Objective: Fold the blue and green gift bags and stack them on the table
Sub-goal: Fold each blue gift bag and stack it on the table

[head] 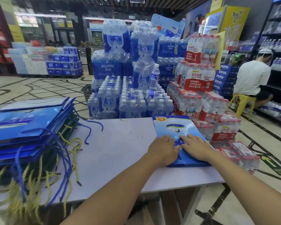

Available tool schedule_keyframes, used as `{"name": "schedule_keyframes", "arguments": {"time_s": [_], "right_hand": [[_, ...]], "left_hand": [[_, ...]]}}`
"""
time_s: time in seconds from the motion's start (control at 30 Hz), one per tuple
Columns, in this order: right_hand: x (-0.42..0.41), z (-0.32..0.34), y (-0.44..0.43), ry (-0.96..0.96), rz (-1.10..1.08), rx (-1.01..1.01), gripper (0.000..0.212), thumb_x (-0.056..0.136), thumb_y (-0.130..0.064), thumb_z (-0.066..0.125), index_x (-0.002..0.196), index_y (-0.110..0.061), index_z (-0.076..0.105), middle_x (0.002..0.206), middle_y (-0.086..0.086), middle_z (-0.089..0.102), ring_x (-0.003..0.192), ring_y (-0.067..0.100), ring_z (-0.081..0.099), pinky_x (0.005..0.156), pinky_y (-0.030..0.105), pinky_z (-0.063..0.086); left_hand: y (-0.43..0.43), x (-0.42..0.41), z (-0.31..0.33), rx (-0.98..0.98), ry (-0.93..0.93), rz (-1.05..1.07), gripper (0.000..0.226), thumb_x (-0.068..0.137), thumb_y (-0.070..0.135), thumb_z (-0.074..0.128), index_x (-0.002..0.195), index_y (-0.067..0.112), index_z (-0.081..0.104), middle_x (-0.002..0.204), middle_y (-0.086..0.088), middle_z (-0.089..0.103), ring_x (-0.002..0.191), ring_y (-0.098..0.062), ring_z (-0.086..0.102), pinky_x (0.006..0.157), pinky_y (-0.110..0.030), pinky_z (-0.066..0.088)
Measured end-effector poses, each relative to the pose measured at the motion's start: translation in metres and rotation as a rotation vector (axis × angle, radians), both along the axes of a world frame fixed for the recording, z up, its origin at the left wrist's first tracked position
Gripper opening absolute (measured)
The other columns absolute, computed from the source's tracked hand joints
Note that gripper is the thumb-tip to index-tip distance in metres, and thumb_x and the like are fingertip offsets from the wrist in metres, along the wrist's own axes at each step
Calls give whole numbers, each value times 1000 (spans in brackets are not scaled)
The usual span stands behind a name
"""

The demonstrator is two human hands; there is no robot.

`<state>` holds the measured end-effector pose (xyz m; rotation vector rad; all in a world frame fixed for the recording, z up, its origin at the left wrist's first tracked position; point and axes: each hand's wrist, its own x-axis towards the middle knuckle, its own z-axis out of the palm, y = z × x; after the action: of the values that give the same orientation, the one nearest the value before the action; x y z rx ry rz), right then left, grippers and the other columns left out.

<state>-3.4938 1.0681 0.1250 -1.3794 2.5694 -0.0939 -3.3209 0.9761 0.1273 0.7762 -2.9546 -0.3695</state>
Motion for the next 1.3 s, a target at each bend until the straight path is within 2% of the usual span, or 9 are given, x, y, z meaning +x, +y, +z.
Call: {"name": "schedule_keyframes", "arguments": {"time_s": [0.1,0.4,0.6,0.67,0.77,0.93,1.03,1.17,1.3], "right_hand": [[-7,4,-10,-1,-35,-78,82,77,-61,22,158,-49,20,166,-3,27,150,31,27,118,56,28],[117,25,-87,76,209,-191,59,104,-52,44,158,-35,31,166,2,30,151,25,29,122,40,25],[215,56,-129,-61,335,-272,59,103,-57,43,155,-30,39,163,-1,36,150,21,31,123,42,25],[249,70,-137,-137,376,-320,57,103,-56,44,152,-27,45,160,-3,41,147,21,36,121,44,30],[302,93,-144,-316,409,-401,46,105,-49,45,138,-21,61,149,2,55,133,22,50,113,43,40],[356,114,-154,-648,360,-399,49,106,-52,42,121,-15,71,127,-2,65,112,16,60,93,31,43],[362,119,-158,-853,222,-494,25,104,-34,54,92,-14,65,95,-1,62,82,11,55,68,25,41],[342,129,-157,-1059,101,-608,9,100,-15,56,95,-13,62,84,11,61,63,16,57,56,24,42],[296,147,-135,-1135,14,-696,13,101,-11,54,101,-11,67,90,10,73,75,22,70,59,29,54]], "left_hand": [[-14,34,29,-83,14,14,59,109,50,24,164,28,19,173,0,5,159,-23,-4,126,-56,-5],[-119,223,149,-357,73,326,52,109,38,30,159,23,31,170,-6,21,157,-28,13,125,-58,13],[-160,371,160,-177,-214,688,70,100,67,17,152,28,44,163,-2,35,151,-32,26,120,-64,18],[-158,396,153,-57,-232,653,84,95,73,9,156,24,40,166,-3,31,152,-31,27,123,-57,19],[-145,401,142,38,-119,590,58,111,46,20,152,12,43,164,-10,35,148,-29,35,121,-43,25],[-136,386,137,38,-53,513,54,111,40,20,156,17,38,167,-4,31,152,-27,29,124,-53,17],[-125,372,138,26,-3,461,56,108,46,19,152,19,42,164,-5,36,149,-29,32,122,-55,22],[-103,353,146,32,108,375,84,96,79,23,156,23,37,165,-3,34,150,-24,32,121,-53,27],[-83,326,156,-177,7,168,107,81,90,46,165,35,9,172,11,7,157,-11,11,127,-51,13]]}}
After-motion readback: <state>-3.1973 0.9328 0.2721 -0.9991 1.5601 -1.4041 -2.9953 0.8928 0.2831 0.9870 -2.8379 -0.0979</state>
